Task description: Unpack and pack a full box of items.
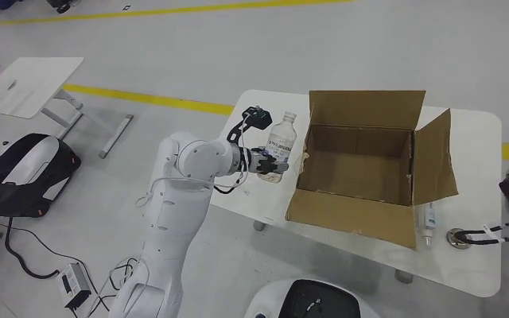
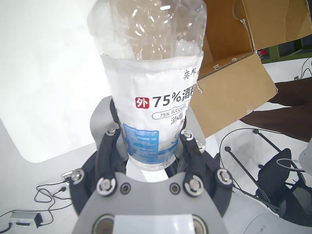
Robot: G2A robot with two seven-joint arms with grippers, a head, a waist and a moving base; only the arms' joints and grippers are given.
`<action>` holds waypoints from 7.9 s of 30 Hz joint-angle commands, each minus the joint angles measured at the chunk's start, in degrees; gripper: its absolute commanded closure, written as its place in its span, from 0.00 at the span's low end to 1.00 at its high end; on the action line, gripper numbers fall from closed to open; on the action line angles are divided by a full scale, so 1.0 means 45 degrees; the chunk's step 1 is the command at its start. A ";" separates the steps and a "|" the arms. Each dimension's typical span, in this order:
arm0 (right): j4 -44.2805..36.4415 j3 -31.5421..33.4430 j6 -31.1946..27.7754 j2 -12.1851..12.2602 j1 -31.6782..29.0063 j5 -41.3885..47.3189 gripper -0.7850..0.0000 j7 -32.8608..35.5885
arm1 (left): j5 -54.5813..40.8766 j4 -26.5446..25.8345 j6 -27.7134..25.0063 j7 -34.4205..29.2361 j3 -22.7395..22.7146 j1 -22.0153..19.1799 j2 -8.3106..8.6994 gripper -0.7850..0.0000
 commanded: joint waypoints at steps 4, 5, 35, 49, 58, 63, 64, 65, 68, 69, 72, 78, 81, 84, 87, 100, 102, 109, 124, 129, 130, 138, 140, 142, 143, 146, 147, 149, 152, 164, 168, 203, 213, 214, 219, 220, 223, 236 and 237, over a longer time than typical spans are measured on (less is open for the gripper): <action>-0.0029 -0.0002 -0.0355 0.0017 0.0063 -0.0280 1.00 -0.0040 | -0.1183 0.0094 -0.0325 0.1205 0.1177 -0.0828 -0.0086 1.00; -0.0028 0.0023 -0.0349 0.0015 0.0058 -0.0252 1.00 -0.0040 | -0.1550 0.0275 -0.0391 0.1227 0.1356 -0.1078 -0.0100 1.00; -0.0291 0.0761 -0.0152 -0.0017 -0.0379 -0.0015 1.00 -0.0081 | -0.1854 0.4116 0.3281 -0.0196 0.6372 -0.5215 -0.0631 1.00; -0.0362 0.0717 -0.0232 -0.0051 -0.0478 0.0123 1.00 -0.0135 | -0.1706 0.4262 0.3558 0.0412 0.6502 -0.5041 -0.0634 1.00; -0.0346 0.0790 -0.0251 -0.0067 -0.0531 0.0189 1.00 -0.0220 | -0.1637 0.5799 0.5832 0.0815 0.7496 -0.6194 -0.0996 1.00; -0.0357 0.0833 -0.0218 -0.0080 -0.0607 0.0254 1.00 -0.0285 | -0.2120 0.7647 0.6760 0.1072 0.8186 -0.6921 -0.1341 1.00; -0.0352 0.0848 -0.0228 -0.0081 -0.0617 0.0259 1.00 -0.0294 | -0.2159 0.7982 0.6845 0.1158 0.8343 -0.7085 -0.1409 0.98; -0.0343 0.0871 -0.0224 -0.0082 -0.0624 0.0265 1.00 -0.0302 | -0.2166 0.8280 0.6920 0.1232 0.8512 -0.7234 -0.1474 0.93; -0.0293 0.0952 -0.0216 -0.0085 -0.0635 0.0315 1.00 -0.0365 | -0.2405 0.9040 0.7023 0.1335 0.8893 -0.7591 -0.1650 0.73; -0.0274 0.0976 -0.0213 -0.0086 -0.0638 0.0324 1.00 -0.0376 | -0.2496 0.9251 0.7034 0.1346 0.8992 -0.7703 -0.1700 0.65; -0.0238 0.1033 -0.0230 -0.0087 -0.0650 0.0353 1.00 -0.0372 | -0.2760 0.9775 0.7068 0.1380 0.9235 -0.7976 -0.1827 0.23; -0.0193 0.1080 -0.0251 -0.0093 -0.0650 0.0401 1.00 -0.0359 | -0.3045 1.0546 0.7098 0.1410 0.9606 -0.8353 -0.1989 0.00; -0.0158 0.1118 -0.0260 -0.0096 -0.0660 0.0430 1.00 -0.0359 | -0.3127 1.0802 0.7090 0.1403 0.9732 -0.8494 -0.2040 0.00; -0.0111 0.1175 -0.0316 -0.0092 -0.0676 0.0428 1.00 -0.0337 | -0.3204 1.1002 0.7115 0.1428 0.9775 -0.8594 -0.2065 0.00; -0.0049 0.1260 -0.0391 -0.0085 -0.0698 0.0439 1.00 -0.0314 | -0.3305 1.0961 0.7098 0.1411 0.9737 -0.8665 -0.2065 0.00; 0.0008 0.1286 -0.2401 0.0278 -0.0397 -0.1711 1.00 0.4587 | -0.0082 0.6446 0.6053 0.2470 0.8397 -0.6845 -0.1009 0.00; -0.0001 0.1035 -0.2856 0.0339 -0.0244 -0.2295 1.00 0.5426 | 0.0318 0.5574 0.5983 0.2359 0.7878 -0.6297 -0.0775 0.00; 0.0063 -0.0120 -0.5733 0.0541 -0.0144 -0.3518 1.00 0.7681 | 0.1168 0.3058 0.5164 0.1819 0.6015 -0.4621 -0.0110 0.00; 0.0112 -0.0278 -0.6090 0.0582 -0.0276 -0.3762 1.00 0.7852 | 0.2448 0.1180 0.4835 0.1115 0.4646 -0.3150 0.0372 0.00; 0.0679 -0.0512 -0.6077 0.0644 0.0243 -0.4622 1.00 0.8905 | 0.2448 0.1180 0.4835 0.1115 0.4646 -0.3150 0.0372 0.00; 0.0848 -0.0563 -0.6069 0.0652 0.0498 -0.4602 1.00 0.9500 | 0.2448 0.1180 0.4835 0.1115 0.4646 -0.3150 0.0372 0.00; 0.2821 -0.2642 -0.6427 0.0883 0.2801 -0.4255 1.00 1.2681 | 0.2448 0.1180 0.4835 0.1115 0.4646 -0.3150 0.0372 0.00; 0.3232 -0.3216 -0.6310 0.1056 0.3190 -0.4207 1.00 1.2800 | 0.2448 0.1180 0.4835 0.1115 0.4646 -0.3150 0.0372 0.00; 0.3504 -0.3684 -0.6199 0.1251 0.3520 -0.3964 1.00 1.2910 | 0.2448 0.1180 0.4835 0.1115 0.4646 -0.3150 0.0372 0.00; 0.3566 -0.3815 -0.6117 0.1347 0.3645 -0.3806 1.00 1.2992 | 0.2448 0.1180 0.4835 0.1115 0.4646 -0.3150 0.0372 0.00; 0.3527 -0.3936 -0.6085 0.1475 0.3752 -0.3552 1.00 1.3023 | 0.2448 0.1180 0.4835 0.1115 0.4646 -0.3150 0.0372 0.00; 0.3527 -0.3936 -0.6085 0.1475 0.3752 -0.3552 1.00 1.3023 | 0.2448 0.1180 0.4835 0.1115 0.4646 -0.3150 0.0372 0.00; 0.3527 -0.3936 -0.6085 0.1475 0.3752 -0.3552 1.00 1.3023 | 0.2448 0.1180 0.4835 0.1115 0.4646 -0.3150 0.0372 0.00; 0.3527 -0.3936 -0.6085 0.1475 0.3752 -0.3552 1.00 1.3023 | 0.2448 0.1180 0.4835 0.1115 0.4646 -0.3150 0.0372 0.00; 0.3568 -0.3127 -0.6767 0.1654 0.3244 -0.2633 0.96 1.2337 | 0.2448 0.1180 0.4835 0.1115 0.4646 -0.3150 0.0372 0.00; 0.3672 -0.3116 -0.6831 0.1720 0.3231 -0.2476 0.76 1.2273 | 0.2448 0.1180 0.4835 0.1115 0.4646 -0.3150 0.0372 0.00; 0.5839 -0.4284 -0.6934 0.1904 0.4186 -0.1926 0.63 1.1835 | 0.2448 0.1180 0.4835 0.1115 0.4646 -0.3150 0.0372 0.00; 0.6351 -0.4568 -0.6980 0.1904 0.4471 -0.1856 0.71 1.1680 | 0.2448 0.1180 0.4835 0.1115 0.4646 -0.3150 0.0372 0.00; 0.6375 -0.4588 -0.6973 0.1908 0.4478 -0.1867 0.74 1.1676 | 0.2448 0.1180 0.4835 0.1115 0.4646 -0.3150 0.0372 0.00; 0.6328 -0.4662 -0.6961 0.1928 0.4468 -0.1879 1.00 1.1657 | 0.2448 0.1180 0.4835 0.1115 0.4646 -0.3150 0.0372 0.00; 0.6291 -0.4655 -0.6951 0.1937 0.4452 -0.1877 1.00 1.1668 | 0.2448 0.1180 0.4835 0.1115 0.4646 -0.3150 0.0372 0.00; 0.6015 -0.4489 -0.6821 0.1978 0.4380 -0.1821 1.00 1.1612 | 0.2448 0.1180 0.4835 0.1115 0.4646 -0.3150 0.0372 0.00; 0.2265 -0.1624 -0.7345 0.2519 0.2565 -0.0238 1.00 1.1692 | 0.2448 0.1180 0.4835 0.1115 0.4646 -0.3150 0.0372 0.00; 0.1927 -0.1346 -0.7422 0.2569 0.2326 -0.0081 1.00 1.1682 | 0.2448 0.1180 0.4835 0.1115 0.4646 -0.3150 0.0372 0.00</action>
